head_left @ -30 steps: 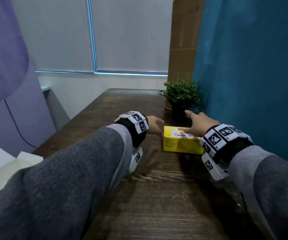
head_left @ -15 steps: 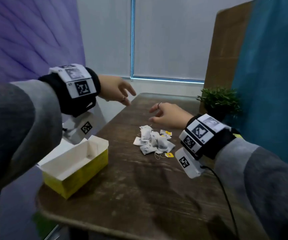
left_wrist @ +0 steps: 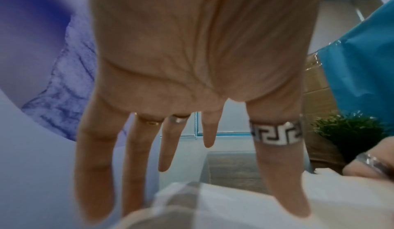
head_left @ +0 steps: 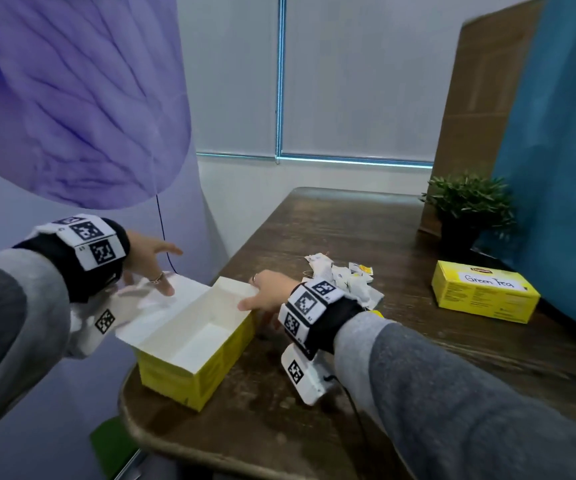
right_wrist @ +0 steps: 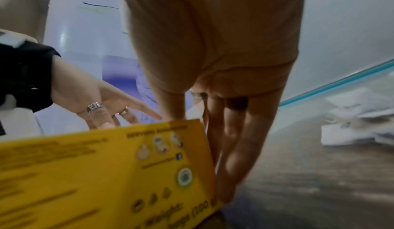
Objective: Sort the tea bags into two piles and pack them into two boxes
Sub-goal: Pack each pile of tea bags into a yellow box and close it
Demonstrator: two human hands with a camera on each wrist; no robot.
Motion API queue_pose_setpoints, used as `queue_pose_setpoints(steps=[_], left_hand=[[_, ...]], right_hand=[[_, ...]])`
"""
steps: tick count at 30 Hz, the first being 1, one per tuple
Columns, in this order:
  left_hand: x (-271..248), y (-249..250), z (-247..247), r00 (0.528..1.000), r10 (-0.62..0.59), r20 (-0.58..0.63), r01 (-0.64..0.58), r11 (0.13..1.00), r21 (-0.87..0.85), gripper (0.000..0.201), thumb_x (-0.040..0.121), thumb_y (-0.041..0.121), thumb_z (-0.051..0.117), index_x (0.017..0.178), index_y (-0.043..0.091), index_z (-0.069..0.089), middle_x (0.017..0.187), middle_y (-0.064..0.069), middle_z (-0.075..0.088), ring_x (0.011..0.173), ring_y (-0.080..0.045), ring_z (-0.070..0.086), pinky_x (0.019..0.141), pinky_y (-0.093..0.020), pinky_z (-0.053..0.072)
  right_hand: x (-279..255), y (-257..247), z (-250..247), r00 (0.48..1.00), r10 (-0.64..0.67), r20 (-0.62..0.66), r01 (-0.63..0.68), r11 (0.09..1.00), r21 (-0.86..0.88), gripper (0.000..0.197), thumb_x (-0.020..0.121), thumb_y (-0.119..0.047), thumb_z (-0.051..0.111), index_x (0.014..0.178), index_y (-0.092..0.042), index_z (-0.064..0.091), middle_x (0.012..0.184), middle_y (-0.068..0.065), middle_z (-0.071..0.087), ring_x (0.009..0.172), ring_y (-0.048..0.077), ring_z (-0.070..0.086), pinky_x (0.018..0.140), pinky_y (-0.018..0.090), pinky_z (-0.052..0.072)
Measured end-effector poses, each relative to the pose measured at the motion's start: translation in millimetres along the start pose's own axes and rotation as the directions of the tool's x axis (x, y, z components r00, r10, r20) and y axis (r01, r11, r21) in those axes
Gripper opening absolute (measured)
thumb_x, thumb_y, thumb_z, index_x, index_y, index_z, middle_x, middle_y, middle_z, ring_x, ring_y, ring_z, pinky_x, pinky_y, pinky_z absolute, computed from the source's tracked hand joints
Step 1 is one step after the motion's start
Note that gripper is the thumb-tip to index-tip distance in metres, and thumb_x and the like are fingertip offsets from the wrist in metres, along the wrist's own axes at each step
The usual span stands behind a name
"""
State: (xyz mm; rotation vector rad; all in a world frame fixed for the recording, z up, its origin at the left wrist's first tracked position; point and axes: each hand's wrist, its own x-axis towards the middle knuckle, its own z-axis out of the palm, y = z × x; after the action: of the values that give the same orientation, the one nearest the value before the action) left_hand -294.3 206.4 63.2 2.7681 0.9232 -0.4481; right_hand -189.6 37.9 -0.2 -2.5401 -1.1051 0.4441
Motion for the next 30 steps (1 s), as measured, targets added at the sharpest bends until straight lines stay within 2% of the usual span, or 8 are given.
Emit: queue_pose_setpoints(steps=[4,7,11,15,19,23,27,30], left_hand=[[14,-13,-2,0.994,0.042,-0.105,-0.055,0.990,-0.132,0.091,0.075,0.025,0.077,0.147,0.025,0.021,0.130,-0.012,0.054,0.100,-0.028,0.060,0.057,-0.021,0.047],[13,-9,-6,0.983,0.030,-0.180,-0.103,0.906,-0.411,0.058,0.078,0.029,0.073,0.128,0.020,0.045,0.107,-0.010,0.058,0.080,-0.026,0.059,0.078,-0.037,0.052],[4,27,-2,0.963,0.184,-0.195,-0.262,0.497,-0.827,0.014,0.087,0.008,0.062,0.100,0.008,0.058,0.067,-0.003,0.072,0.053,-0.018,0.067,0.059,-0.037,0.059],[3,84,4,0.902,0.277,-0.332,-0.394,0.210,-0.895,0.029,0.088,0.002,0.057,0.117,0.006,0.058,0.097,-0.005,0.071,0.066,-0.013,0.070,0.053,-0.024,0.058],[-3,147,11,0.826,0.431,-0.362,-0.455,0.133,-0.880,0.034,0.088,0.000,0.056,0.117,0.018,0.057,0.109,-0.006,0.067,0.075,-0.013,0.068,0.056,-0.026,0.059],[-5,200,28,0.760,0.583,-0.287,-0.422,0.108,-0.900,0.027,0.089,-0.002,0.053,0.098,0.023,0.061,0.085,0.002,0.071,0.059,-0.009,0.067,0.048,-0.023,0.054],[-3,240,42,0.726,0.655,-0.208,-0.368,0.115,-0.923,0.024,0.091,0.000,0.052,0.104,0.019,0.060,0.087,0.001,0.068,0.057,-0.008,0.064,0.048,-0.024,0.056],[1,259,50,0.770,0.618,-0.157,-0.311,0.149,-0.939,0.012,0.095,0.009,0.049,0.103,0.013,0.058,0.087,-0.004,0.065,0.053,-0.010,0.066,0.053,-0.028,0.059]], right_hand=[[-2,14,-1,0.991,0.059,-0.124,-0.045,0.993,0.113,0.043,0.090,-0.013,0.048,0.132,-0.003,0.046,0.128,0.017,0.055,0.108,0.036,0.060,0.052,0.024,0.053],[-20,31,-20,0.965,0.116,-0.236,-0.058,0.969,0.239,0.043,0.086,-0.012,0.045,0.128,-0.003,0.047,0.122,0.025,0.057,0.102,0.039,0.063,0.079,0.043,0.058],[-55,62,-50,0.902,0.164,-0.399,-0.041,0.954,0.298,0.025,0.081,-0.013,0.042,0.102,-0.004,0.053,0.099,0.016,0.063,0.083,0.037,0.068,0.075,0.050,0.057],[-92,96,-75,0.855,0.185,-0.484,-0.075,0.968,0.239,0.011,0.085,-0.021,0.047,0.079,-0.013,0.050,0.082,0.011,0.066,0.066,0.026,0.068,0.059,0.041,0.058],[-128,137,-100,0.902,0.198,-0.384,-0.109,0.964,0.242,0.029,0.090,-0.041,0.057,0.108,-0.019,0.050,0.098,-0.004,0.065,0.084,0.013,0.064,0.069,0.028,0.053],[-156,179,-107,0.940,0.265,-0.217,-0.134,0.869,0.477,0.044,0.089,-0.034,0.060,0.128,-0.025,0.042,0.105,-0.006,0.066,0.085,0.011,0.067,0.070,0.022,0.055],[-171,217,-106,0.922,0.347,-0.173,-0.179,0.776,0.604,0.051,0.080,-0.057,0.060,0.113,-0.018,0.064,0.111,0.013,0.070,0.105,0.037,0.064,0.098,0.054,0.045],[-164,260,-103,0.864,0.472,-0.179,-0.296,0.761,0.577,0.087,0.050,-0.084,0.062,0.115,-0.026,0.064,0.111,0.017,0.068,0.100,0.045,0.064,0.087,0.074,0.039]])
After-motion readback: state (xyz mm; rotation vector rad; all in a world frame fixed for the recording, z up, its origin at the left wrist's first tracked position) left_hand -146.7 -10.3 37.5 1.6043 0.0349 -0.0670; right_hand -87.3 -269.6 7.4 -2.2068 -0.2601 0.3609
